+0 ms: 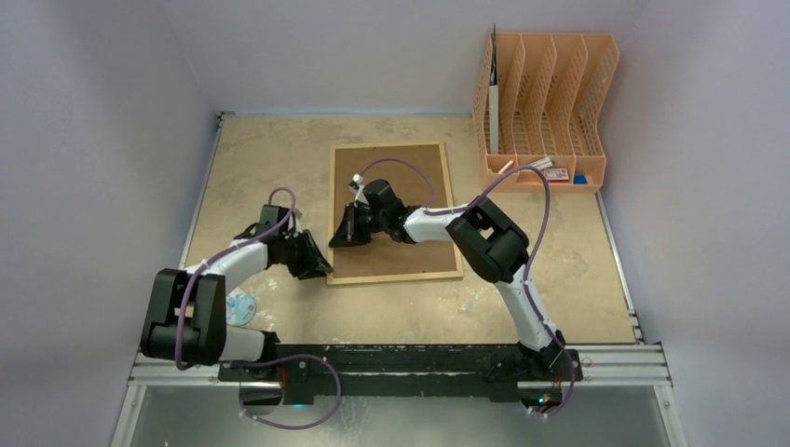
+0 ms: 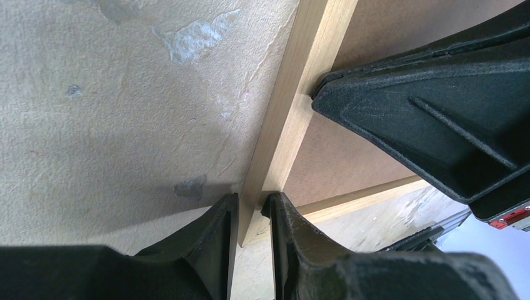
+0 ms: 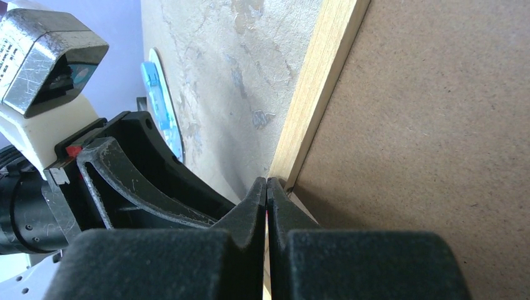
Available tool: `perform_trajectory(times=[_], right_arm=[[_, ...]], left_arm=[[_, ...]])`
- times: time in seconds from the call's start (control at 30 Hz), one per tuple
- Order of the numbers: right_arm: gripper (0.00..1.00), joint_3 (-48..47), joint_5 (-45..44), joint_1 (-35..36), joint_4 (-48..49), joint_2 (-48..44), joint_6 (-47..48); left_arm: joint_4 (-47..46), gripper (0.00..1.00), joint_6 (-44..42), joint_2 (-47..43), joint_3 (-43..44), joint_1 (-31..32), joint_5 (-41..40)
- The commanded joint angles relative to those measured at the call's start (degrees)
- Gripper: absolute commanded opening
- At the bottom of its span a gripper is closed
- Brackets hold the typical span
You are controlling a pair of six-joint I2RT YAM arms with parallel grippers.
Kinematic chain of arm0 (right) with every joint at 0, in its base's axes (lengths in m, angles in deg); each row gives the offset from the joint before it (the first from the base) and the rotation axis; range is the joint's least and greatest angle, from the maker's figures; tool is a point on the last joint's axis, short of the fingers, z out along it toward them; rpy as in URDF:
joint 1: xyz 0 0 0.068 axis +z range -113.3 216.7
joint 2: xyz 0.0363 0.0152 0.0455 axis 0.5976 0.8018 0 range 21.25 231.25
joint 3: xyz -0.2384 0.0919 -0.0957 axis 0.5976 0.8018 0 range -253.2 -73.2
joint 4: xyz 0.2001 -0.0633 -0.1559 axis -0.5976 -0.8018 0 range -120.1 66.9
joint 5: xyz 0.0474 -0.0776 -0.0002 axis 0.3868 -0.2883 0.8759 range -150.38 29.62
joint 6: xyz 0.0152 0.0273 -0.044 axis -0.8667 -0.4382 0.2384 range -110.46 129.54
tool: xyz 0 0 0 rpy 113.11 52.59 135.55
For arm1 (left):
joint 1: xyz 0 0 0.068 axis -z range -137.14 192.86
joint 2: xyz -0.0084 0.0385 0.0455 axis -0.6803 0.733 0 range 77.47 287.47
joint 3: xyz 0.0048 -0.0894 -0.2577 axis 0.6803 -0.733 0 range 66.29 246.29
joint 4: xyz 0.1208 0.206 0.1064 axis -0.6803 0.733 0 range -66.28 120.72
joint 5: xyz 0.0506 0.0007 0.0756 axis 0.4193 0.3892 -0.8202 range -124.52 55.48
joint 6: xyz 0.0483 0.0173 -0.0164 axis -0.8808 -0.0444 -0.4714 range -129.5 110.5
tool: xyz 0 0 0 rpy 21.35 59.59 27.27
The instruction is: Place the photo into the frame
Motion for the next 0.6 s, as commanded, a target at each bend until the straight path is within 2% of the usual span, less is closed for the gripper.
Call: perform_trajectory(times=[0.0, 0.57], right_arm=[[0.00, 1.15, -3.13, 0.12, -6.67, 0.06, 2.96], [0.00, 5.63, -5.48, -1.11, -8.95, -1.07, 3.71]], left_arm=[[2.37, 0.27, -0.36, 1.86, -0.06, -0.06, -6.40], [3.30, 0.25, -0.02, 1.91, 0.58, -0.14, -8.59]])
